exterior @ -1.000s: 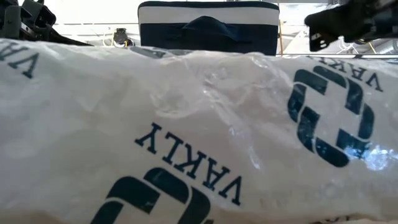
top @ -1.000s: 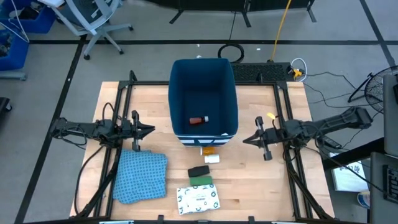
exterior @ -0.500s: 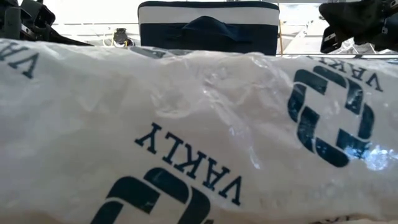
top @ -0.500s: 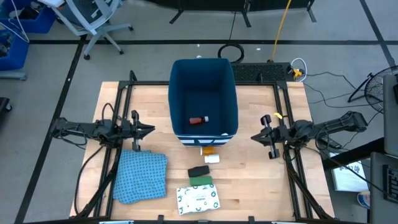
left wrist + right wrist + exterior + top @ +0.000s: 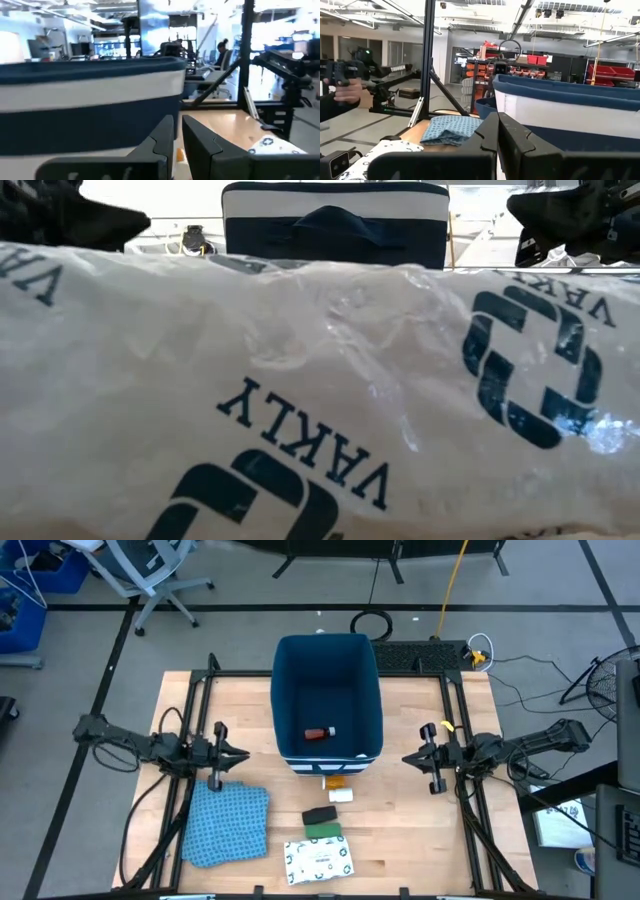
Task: Pick & place medical supplies in basket/bin
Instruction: Put the mailer bag into the blue bin
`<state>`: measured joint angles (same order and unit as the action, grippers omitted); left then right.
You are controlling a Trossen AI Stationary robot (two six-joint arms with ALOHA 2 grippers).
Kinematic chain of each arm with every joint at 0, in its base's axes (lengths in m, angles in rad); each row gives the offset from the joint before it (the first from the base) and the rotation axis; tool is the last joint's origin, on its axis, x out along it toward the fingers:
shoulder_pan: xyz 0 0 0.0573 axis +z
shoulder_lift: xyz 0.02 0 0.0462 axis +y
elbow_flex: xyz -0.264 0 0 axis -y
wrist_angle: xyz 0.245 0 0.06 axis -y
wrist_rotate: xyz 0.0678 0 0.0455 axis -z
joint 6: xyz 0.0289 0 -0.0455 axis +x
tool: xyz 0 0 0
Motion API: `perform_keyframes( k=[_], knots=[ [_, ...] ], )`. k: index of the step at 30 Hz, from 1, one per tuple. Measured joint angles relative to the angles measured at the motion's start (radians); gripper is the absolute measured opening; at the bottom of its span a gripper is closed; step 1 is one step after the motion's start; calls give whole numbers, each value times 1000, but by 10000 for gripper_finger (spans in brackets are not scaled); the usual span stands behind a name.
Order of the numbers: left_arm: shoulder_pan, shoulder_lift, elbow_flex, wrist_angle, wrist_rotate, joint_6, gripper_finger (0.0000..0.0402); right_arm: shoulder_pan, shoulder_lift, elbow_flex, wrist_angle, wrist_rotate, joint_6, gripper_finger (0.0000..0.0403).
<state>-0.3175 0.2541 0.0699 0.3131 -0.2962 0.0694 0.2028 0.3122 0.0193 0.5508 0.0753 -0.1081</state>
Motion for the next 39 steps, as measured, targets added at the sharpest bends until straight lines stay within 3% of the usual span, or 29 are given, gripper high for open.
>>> perform_keyframes(
  k=[8, 14, 21, 24, 28, 33, 39],
  knots=[
    [-174, 473, 229, 18, -262, 23, 42, 0, 0, -1, 4, 45, -15, 0],
    [-301, 815, 479, -14, -281, 25, 42, 0, 1, -2, 5, 183, 74, 0],
    [-381, 1120, 742, -123, -323, -100, 42, 2, 0, -2, 6, 155, 88, 0],
    [-386, 1227, 834, -209, -357, -218, 42, 2, 0, -2, 8, 155, 87, 0],
    [-385, 1348, 946, -371, -297, -341, 60, 2, 0, -2, 10, 155, 86, 0],
    [-386, 1433, 1048, -549, -229, -447, 127, 2, 0, -2, 19, 155, 76, 0],
    [-375, 1448, 1080, -540, -229, -463, 212, 2, 0, -3, 37, 155, 36, 0]
  ],
)
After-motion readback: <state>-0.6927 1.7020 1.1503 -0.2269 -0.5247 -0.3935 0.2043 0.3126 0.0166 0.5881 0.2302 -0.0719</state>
